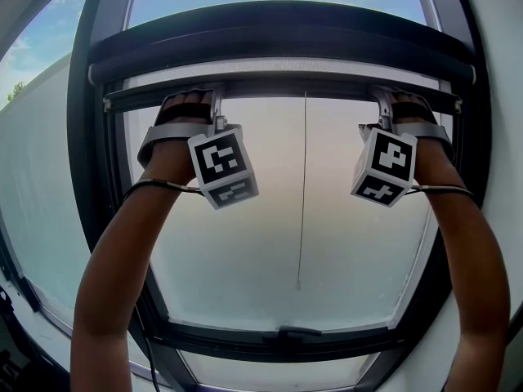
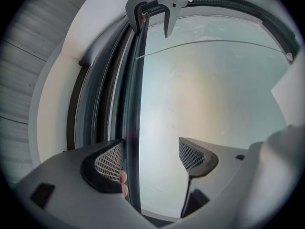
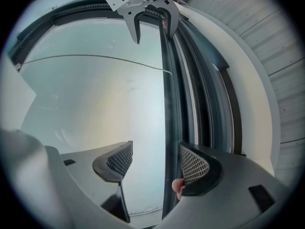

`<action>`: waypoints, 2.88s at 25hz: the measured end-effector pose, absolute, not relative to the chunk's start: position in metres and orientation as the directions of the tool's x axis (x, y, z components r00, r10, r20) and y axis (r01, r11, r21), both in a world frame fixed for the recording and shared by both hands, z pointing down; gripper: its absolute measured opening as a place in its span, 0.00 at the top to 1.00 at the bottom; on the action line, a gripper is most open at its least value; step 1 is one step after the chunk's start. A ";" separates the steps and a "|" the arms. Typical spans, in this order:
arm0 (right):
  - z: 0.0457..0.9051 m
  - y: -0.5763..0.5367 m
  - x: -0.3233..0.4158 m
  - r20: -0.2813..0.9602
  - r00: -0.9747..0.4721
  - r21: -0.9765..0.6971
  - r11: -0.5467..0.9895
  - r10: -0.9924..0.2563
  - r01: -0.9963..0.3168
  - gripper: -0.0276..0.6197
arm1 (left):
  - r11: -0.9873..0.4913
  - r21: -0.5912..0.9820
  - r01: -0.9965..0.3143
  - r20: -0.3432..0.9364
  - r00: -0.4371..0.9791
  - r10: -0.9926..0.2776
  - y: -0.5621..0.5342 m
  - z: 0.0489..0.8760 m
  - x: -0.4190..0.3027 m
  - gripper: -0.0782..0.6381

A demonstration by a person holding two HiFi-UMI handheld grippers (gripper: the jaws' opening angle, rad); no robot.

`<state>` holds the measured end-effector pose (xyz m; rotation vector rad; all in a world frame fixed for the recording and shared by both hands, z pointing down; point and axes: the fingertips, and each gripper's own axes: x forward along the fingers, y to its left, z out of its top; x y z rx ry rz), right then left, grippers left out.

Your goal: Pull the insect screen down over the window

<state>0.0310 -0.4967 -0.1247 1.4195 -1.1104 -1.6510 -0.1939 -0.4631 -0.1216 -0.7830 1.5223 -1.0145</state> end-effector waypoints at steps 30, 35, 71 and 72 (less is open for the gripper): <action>0.010 -0.491 0.035 -0.193 -0.170 0.978 -0.203 -0.966 0.049 0.52 | 0.158 -0.987 0.013 -0.158 -0.156 -0.975 -0.454 0.018 -0.190 0.41; 0.043 -0.489 0.038 -0.154 -0.161 0.981 -0.170 -0.975 0.088 0.52 | 0.113 -0.994 -0.005 -0.111 -0.158 -0.981 -0.451 0.051 -0.188 0.41; 0.189 -0.465 0.043 0.238 -0.133 0.970 0.228 -0.962 0.087 0.52 | -0.251 -0.966 -0.062 0.257 -0.130 -0.958 -0.426 0.200 -0.178 0.42; 0.200 -0.465 0.044 0.244 -0.133 0.968 0.234 -0.961 0.086 0.52 | -0.247 -0.967 -0.066 0.254 -0.128 -0.959 -0.426 0.210 -0.177 0.42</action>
